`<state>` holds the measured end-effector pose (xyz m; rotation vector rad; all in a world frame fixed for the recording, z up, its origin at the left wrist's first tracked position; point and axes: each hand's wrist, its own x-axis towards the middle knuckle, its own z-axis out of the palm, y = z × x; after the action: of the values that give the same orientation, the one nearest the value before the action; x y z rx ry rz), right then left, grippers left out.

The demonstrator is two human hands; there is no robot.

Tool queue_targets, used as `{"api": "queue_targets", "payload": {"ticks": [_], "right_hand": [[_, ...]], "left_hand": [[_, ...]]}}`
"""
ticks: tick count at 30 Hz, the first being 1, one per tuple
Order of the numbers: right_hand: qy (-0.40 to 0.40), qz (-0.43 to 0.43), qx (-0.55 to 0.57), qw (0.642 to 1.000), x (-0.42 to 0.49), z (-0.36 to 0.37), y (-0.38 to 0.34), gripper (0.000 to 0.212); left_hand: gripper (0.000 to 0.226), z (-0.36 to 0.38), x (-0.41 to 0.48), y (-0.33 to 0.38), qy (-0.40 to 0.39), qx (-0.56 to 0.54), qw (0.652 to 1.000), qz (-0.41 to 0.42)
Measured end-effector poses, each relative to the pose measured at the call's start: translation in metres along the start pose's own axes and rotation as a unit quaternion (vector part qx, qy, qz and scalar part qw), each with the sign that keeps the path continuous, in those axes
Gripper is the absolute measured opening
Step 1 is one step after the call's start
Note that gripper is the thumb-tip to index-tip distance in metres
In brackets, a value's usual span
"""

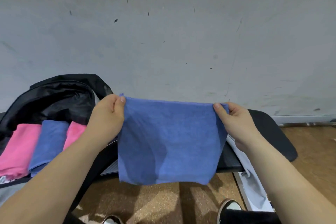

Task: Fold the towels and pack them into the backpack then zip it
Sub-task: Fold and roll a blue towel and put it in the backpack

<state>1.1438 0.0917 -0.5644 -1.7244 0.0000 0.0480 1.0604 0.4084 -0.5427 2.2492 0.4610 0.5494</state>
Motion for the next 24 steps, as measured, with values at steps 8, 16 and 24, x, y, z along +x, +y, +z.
{"api": "queue_targets", "payload": {"ticks": [8, 16, 24], "right_hand": [[0.026, -0.037, -0.038, 0.998, 0.027, 0.013, 0.008, 0.048], [0.037, -0.039, -0.082, 0.995, 0.039, 0.024, 0.011, 0.037], [0.012, 0.053, 0.026, 0.998, 0.023, 0.022, 0.005, 0.051]], "left_hand": [[0.043, 0.015, 0.026, -0.015, -0.004, -0.016, 0.999, -0.048], [0.043, 0.018, 0.030, -0.011, 0.030, -0.039, 0.998, -0.048], [0.044, 0.021, 0.025, -0.010, -0.001, -0.078, 0.992, -0.098]]}}
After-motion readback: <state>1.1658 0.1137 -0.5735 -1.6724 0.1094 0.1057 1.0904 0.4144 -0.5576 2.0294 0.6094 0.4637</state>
